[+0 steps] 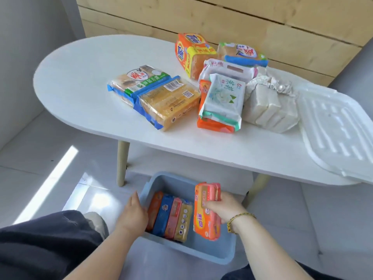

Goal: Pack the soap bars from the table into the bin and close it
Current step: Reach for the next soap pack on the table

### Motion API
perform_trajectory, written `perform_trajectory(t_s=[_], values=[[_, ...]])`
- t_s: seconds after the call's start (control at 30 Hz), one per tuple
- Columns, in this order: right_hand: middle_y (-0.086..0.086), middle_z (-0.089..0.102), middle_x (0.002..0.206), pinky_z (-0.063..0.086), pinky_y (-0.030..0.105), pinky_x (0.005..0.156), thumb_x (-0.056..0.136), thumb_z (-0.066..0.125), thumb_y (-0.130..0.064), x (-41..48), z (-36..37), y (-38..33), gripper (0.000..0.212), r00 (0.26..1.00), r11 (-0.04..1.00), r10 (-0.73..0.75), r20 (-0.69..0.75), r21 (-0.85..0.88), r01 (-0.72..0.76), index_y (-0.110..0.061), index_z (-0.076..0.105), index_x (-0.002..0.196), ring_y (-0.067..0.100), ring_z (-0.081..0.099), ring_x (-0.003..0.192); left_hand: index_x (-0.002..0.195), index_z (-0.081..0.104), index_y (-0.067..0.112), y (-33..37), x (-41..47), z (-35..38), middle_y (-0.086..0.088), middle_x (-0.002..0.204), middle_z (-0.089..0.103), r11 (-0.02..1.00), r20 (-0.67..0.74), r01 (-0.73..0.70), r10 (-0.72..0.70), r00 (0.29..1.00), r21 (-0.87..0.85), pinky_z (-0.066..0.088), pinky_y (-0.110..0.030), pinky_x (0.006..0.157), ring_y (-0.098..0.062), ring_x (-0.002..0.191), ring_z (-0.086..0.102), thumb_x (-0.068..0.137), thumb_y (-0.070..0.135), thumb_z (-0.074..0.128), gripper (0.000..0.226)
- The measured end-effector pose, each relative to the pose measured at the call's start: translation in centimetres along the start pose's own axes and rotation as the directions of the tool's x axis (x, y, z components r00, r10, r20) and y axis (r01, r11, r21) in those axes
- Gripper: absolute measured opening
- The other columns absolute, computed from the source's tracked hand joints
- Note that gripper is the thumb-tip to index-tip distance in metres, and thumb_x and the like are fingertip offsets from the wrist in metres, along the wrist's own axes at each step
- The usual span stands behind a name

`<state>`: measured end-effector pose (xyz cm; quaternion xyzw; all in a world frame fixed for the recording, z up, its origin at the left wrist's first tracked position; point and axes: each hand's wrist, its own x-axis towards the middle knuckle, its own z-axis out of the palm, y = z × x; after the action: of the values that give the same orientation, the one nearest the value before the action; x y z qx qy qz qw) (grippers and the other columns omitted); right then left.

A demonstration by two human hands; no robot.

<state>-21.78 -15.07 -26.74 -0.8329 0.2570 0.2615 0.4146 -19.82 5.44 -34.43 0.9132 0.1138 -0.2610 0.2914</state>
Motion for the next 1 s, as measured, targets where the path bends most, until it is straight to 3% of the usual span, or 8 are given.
perform_trajectory(t_s=[0.07,0.17,0.4,0.5,0.57,0.73,0.87,1.0], values=[[0.019,0.07,0.1,0.053,0.026,0.071,0.081,0.057,-0.011,2.7,1.5,1.2,0.011,0.994,0.996,0.084,-0.074,-0.029,-0.086,-0.01,0.067,0.086,0.028,0.065,0.086,0.139,0.019,0.002,-0.1,0.7,0.7,-0.02,0.141,0.035,0.999,0.038,0.023,-0.022,0.999,-0.026,0.035,-0.042,0.101,-0.035,0.124,0.04,0.094,0.009,0.03,0.047],[0.015,0.064,0.087,0.049,0.032,0.072,0.085,0.052,-0.014,5.9,3.7,3.0,0.011,0.971,0.973,0.227,-0.079,-0.02,-0.229,-0.009,0.061,0.085,0.03,0.064,0.093,0.143,0.012,0.01,-0.4,1.8,1.4,-0.013,0.146,0.031,1.0,0.044,0.025,-0.025,0.999,0.002,0.034,-0.037,0.102,-0.03,0.128,0.039,0.093,0.005,0.028,0.053],[-0.001,0.046,0.061,0.036,0.023,0.051,0.088,0.05,-0.019,9.5,8.0,6.8,0.033,0.93,0.926,0.369,-0.002,-0.089,-0.367,-0.017,0.041,0.057,0.019,0.051,0.07,0.145,0.004,0.019,-1.4,2.9,2.6,-0.007,0.145,0.033,0.999,-0.006,0.019,-0.019,1.0,0.047,0.044,-0.035,0.086,-0.028,0.113,0.052,0.088,-0.003,0.032,0.067],[0.0,0.052,0.068,0.039,0.022,0.054,0.088,0.052,-0.023,10.3,8.8,6.9,0.029,0.93,0.929,0.365,0.028,-0.077,-0.362,-0.015,0.046,0.061,0.025,0.058,0.085,0.145,0.002,0.019,-1.9,3.1,3.0,-0.007,0.146,0.032,0.999,-0.006,0.005,-0.005,1.0,0.052,0.046,-0.036,0.083,-0.03,0.107,0.054,0.087,-0.004,0.033,0.069],[0.006,0.058,0.083,0.04,0.023,0.065,0.089,0.052,-0.025,10.6,9.1,6.6,0.02,0.932,0.93,0.361,0.038,-0.087,-0.356,-0.008,0.059,0.081,0.027,0.062,0.098,0.144,0.002,0.018,-2.2,3.3,3.1,-0.007,0.146,0.032,0.998,-0.004,0.011,-0.011,1.0,0.06,0.047,-0.036,0.082,-0.03,0.106,0.055,0.088,-0.004,0.033,0.069],[-0.001,0.048,0.063,0.042,0.025,0.056,0.091,0.05,-0.031,11.3,10.0,7.1,0.03,0.923,0.922,0.379,0.069,-0.115,-0.37,-0.015,0.046,0.066,0.014,0.052,0.06,0.143,-0.007,0.014,-2.3,3.7,3.1,-0.007,0.143,0.036,0.987,0.024,-0.009,0.005,1.0,0.163,0.048,-0.03,0.078,-0.025,0.1,0.058,0.088,-0.003,0.036,0.072],[0.015,0.064,0.113,0.047,0.032,0.089,0.095,0.043,-0.021,11.2,10.5,7.5,0.029,0.941,0.946,0.322,0.1,-0.072,-0.316,-0.003,0.059,0.112,0.028,0.059,0.107,0.144,-0.003,0.015,-2.0,3.5,2.7,-0.009,0.146,0.03,0.992,0.063,-0.007,-0.001,0.998,0.127,0.047,-0.032,0.085,-0.028,0.109,0.055,0.087,-0.005,0.038,0.073],[0.018,0.06,0.124,0.045,0.033,0.095,0.097,0.035,-0.016,10.9,10.5,7.9,0.032,0.942,0.951,0.308,0.135,-0.06,-0.302,-0.002,0.055,0.118,0.03,0.056,0.114,0.144,-0.003,0.012,-1.7,3.3,2.4,-0.01,0.15,0.022,0.994,0.086,-0.022,0.013,0.996,0.109,0.043,-0.03,0.092,-0.029,0.121,0.048,0.087,-0.004,0.038,0.071]])
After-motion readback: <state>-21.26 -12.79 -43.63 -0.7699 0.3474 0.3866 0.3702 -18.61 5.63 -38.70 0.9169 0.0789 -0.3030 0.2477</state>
